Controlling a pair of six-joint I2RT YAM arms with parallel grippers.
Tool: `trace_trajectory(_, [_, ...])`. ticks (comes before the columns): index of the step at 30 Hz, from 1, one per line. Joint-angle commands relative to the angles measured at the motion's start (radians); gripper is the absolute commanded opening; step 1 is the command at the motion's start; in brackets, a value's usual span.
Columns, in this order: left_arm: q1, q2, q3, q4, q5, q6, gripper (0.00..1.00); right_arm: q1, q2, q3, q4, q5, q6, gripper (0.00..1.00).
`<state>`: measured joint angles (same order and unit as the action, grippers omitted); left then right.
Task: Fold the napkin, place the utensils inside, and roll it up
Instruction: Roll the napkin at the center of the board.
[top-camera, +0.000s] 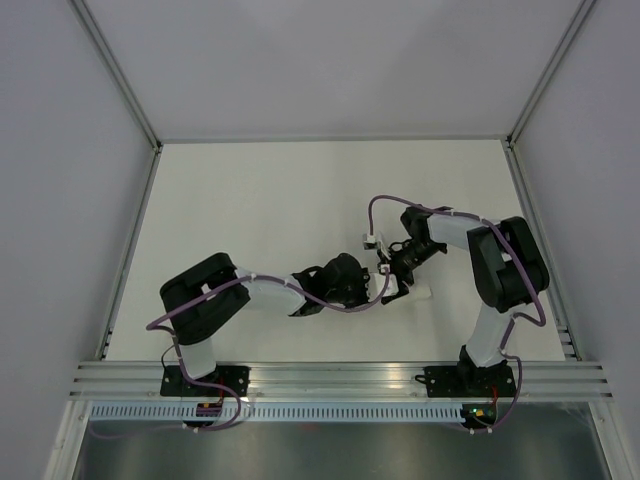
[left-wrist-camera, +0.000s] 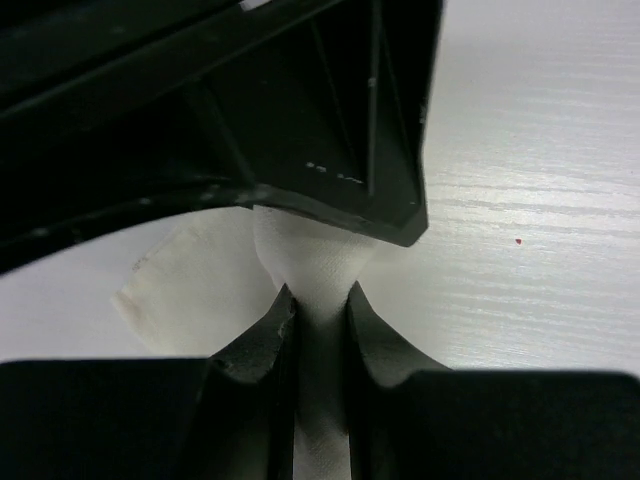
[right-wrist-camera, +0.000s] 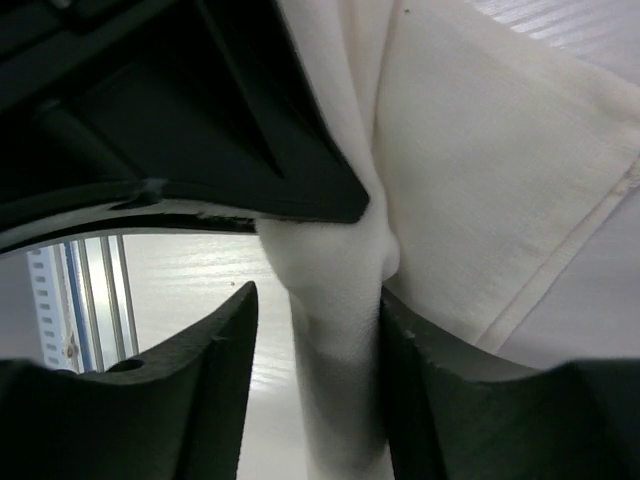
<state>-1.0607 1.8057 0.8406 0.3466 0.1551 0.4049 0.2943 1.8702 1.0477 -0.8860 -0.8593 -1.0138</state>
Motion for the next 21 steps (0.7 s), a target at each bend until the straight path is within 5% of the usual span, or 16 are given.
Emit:
trace_trajectory(1, [0.021,0.044,0.003,-0.095,0.148,-0.126,0.02,-0.001,-0.044,-0.051,0.173,0.121,0.04,0.57])
trace_trajectory(6, [0.045,0.064,0.002,-0.123,0.218,-0.152,0.02,-0.004,-0.14,-0.035,0.17,0.108,0.101,0.7])
trace_trajectory(21, [0.163,0.155,0.083,-0.242,0.455,-0.224,0.02,-0.136,-0.475,-0.13,0.421,0.108,0.393,0.75])
